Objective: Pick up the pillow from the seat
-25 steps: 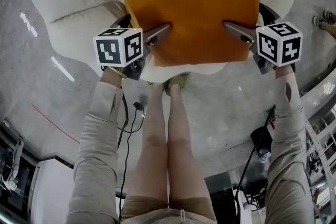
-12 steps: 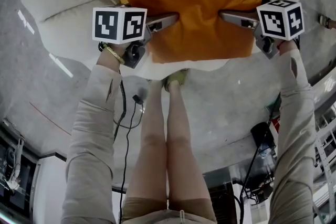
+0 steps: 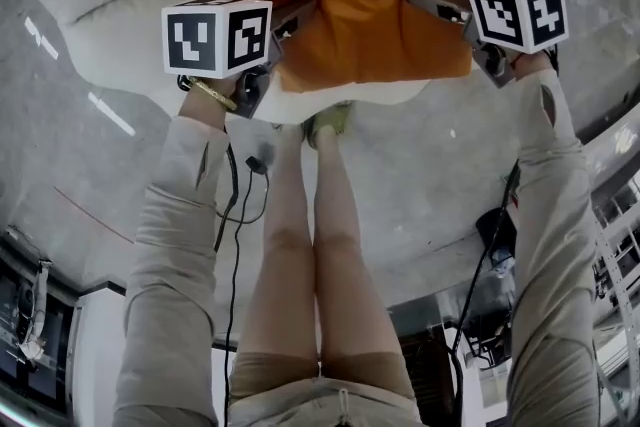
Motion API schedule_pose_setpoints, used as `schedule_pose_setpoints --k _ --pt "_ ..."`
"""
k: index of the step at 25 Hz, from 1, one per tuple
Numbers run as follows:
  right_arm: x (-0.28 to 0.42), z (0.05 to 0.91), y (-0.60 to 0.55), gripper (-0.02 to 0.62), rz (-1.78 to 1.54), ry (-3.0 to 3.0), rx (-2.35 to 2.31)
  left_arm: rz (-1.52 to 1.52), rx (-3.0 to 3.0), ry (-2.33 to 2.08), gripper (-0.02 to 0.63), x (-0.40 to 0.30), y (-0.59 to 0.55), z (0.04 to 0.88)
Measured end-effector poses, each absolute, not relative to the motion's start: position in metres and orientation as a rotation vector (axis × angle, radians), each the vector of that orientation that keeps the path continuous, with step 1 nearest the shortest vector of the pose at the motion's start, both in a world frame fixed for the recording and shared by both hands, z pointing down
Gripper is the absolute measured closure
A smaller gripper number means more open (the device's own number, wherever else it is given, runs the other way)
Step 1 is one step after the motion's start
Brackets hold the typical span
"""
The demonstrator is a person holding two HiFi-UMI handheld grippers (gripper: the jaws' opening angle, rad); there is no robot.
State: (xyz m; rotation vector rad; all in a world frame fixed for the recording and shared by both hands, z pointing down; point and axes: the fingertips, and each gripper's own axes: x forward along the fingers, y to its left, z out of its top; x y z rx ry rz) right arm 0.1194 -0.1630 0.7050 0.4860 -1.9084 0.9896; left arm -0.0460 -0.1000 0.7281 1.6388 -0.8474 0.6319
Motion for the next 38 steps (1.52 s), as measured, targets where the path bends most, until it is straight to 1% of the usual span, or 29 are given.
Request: schedule_pose_setpoints --k 3,7,16,38 --pt "0.116 0.699 -0.164 0.184 0.954 -1.908 0.493 0.644 1.642 -0.847 0.312 -0.045 -0.1 0.723" --pt "0.113 0.684 -0.156 0.189 0.946 -1.914 0.5 0.642 1.647 -0.841 0.322 -0.048 -0.091 0.708" --pt "0.106 0.644 -0.118 0.189 0.98 -1.923 0.525 0.682 1.667 -0.833 0.321 -0.059 -0.063 0.663" --pt "0.114 0.45 -0.084 0.189 0.887 -2.018 0.656 0.69 1.799 -0.866 0.32 -0.057 -0.041 0.472"
